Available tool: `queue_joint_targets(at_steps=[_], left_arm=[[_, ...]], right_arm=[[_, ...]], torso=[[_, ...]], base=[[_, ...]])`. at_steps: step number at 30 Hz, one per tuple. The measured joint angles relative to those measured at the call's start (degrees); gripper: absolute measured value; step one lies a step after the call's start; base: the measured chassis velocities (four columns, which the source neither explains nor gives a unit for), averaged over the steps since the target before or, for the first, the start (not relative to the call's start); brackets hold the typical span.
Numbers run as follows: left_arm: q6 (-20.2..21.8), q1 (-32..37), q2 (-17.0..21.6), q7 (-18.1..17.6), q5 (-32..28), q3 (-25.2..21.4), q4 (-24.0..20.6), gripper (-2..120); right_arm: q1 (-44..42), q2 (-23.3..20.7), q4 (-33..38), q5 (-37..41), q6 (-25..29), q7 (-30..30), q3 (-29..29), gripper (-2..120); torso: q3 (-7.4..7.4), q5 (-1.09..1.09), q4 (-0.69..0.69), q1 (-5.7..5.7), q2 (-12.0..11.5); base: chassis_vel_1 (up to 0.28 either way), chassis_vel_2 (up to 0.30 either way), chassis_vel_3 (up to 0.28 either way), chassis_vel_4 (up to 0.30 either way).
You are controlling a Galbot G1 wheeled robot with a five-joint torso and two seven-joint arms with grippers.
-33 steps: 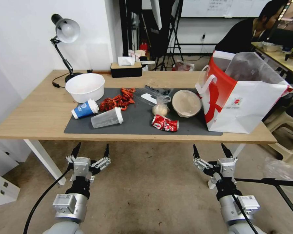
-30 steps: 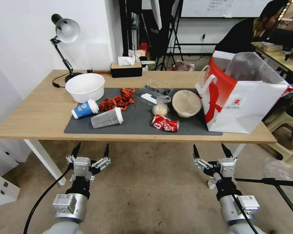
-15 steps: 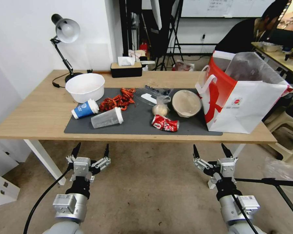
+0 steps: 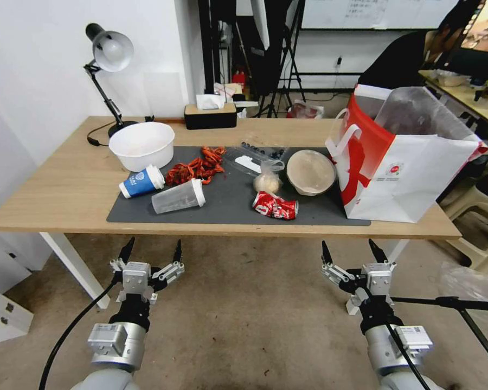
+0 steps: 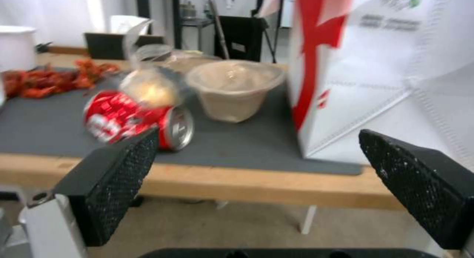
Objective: Pick up the trash from the table and place it into the takeout bag.
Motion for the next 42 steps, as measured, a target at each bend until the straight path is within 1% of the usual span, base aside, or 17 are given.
queue_joint_targets(at_steps=[3,4,7,8,11,12,14,15,17,18,19,21,23,31,32,39,42], left_arm=[[6.5,-2.2,1.7,-1.0,-5.7,-0.4,-2.4,100],[6.5,-2.2,1.7,-1.0,-5.7,-0.4,-2.4,100],[12.4,-4.1,3.2,-2.0,-10.8,-0.8,-4.7,100],[12.4,-4.1,3.2,-2.0,-10.8,-0.8,-4.7,100],[19.0,-6.3,4.9,-3.0,-16.6,-1.2,-7.1,100],[19.0,-6.3,4.9,-3.0,-16.6,-1.2,-7.1,100],[21.1,-7.2,5.9,-3.6,-19.2,-1.1,-8.1,100],[20.2,-7.5,6.4,-3.9,-20.1,-0.2,-8.2,100],[19.8,-7.6,6.4,-3.9,-20.2,0.0,-8.2,100],[18.7,-7.7,6.5,-4.0,-20.3,0.2,-7.9,100],[18.4,-7.8,6.5,-4.0,-20.3,0.3,-7.7,100],[18.3,-7.8,6.5,-3.9,-20.2,0.3,-7.6,100],[17.5,-8.1,6.5,-3.6,-19.9,0.4,-7.0,100],[15.2,-8.2,6.2,-2.8,-18.6,0.3,-5.6,100],[14.9,-8.0,6.1,-2.8,-18.4,0.2,-5.5,100],[14.6,-7.7,5.3,-2.7,-17.6,-0.2,-5.1,100],[14.4,-7.5,4.8,-2.7,-17.0,-0.3,-4.9,100]], right_arm=[[2.5,-2.3,2.7,5.4,-6.7,2.2,3.0,100],[2.5,-2.3,2.7,5.4,-6.7,2.2,3.0,100],[4.7,-4.3,5.0,10.0,-12.5,4.0,5.5,100],[4.7,-4.3,5.0,10.0,-12.5,4.0,5.5,100],[7.1,-6.5,7.6,15.3,-19.1,6.1,8.3,100],[7.1,-6.5,7.6,15.3,-19.1,6.1,8.3,100],[8.3,-7.6,8.9,17.8,-22.2,7.1,9.7,100],[9.2,-8.4,9.9,19.7,-24.7,7.8,10.7,100],[9.5,-8.6,10.1,20.3,-25.4,8.1,11.0,100],[10.6,-9.9,10.3,22.8,-26.4,8.9,11.9,100],[11.5,-11.1,9.0,24.3,-23.2,9.2,10.6,100],[11.6,-11.2,8.7,24.4,-22.8,9.2,10.5,100],[12.4,-12.2,7.1,24.7,-19.6,9.2,8.9,100],[14.6,-14.8,3.3,24.8,-14.0,7.8,4.8,100],[15.8,-16.1,1.2,25.3,-12.1,6.5,3.1,100],[20.2,-20.3,-6.6,27.1,-8.0,2.6,-2.6,100],[22.4,-21.5,-9.4,27.2,-7.8,2.1,-5.0,100]], torso=[[0.00,0.00,0.00,0.00,0.0],[0.00,0.00,0.00,0.00,0.0],[0.00,0.00,-0.01,0.00,0.0],[0.00,0.00,-0.01,0.00,0.0],[0.00,0.01,-0.01,0.00,0.0],[0.00,0.01,-0.01,0.00,0.0],[0.00,0.01,0.00,0.00,0.0],[0.00,0.01,-0.02,0.00,0.0],[0.00,-0.01,-0.02,0.00,0.0],[0.00,-0.01,-0.04,0.00,0.0],[0.00,0.01,0.02,0.00,0.0],[0.00,0.02,0.02,0.01,0.0],[0.00,0.00,-0.01,0.00,0.0],[0.00,0.00,-0.01,0.00,0.0],[0.00,0.01,-0.01,0.00,0.0],[0.00,0.01,-0.01,0.00,0.0],[0.00,0.01,-0.01,0.00,0.0]], base=[[0.000,0.000,0.000,0.000],[0.000,0.000,0.000,0.000],[0.000,0.000,0.000,0.000],[0.000,0.000,0.000,0.000],[0.000,0.000,0.000,0.000],[0.000,0.000,0.000,0.000],[0.000,0.000,0.000,0.000],[0.000,0.000,0.000,0.000],[0.000,0.000,0.000,0.000],[0.000,0.000,0.000,0.000],[0.000,0.000,0.000,0.000],[0.000,0.000,0.000,0.000],[0.000,0.000,0.000,0.000],[0.000,0.000,0.000,0.000],[0.000,0.000,0.000,0.000],[0.000,0.000,0.000,0.000],[0.000,0.000,0.000,0.000]])
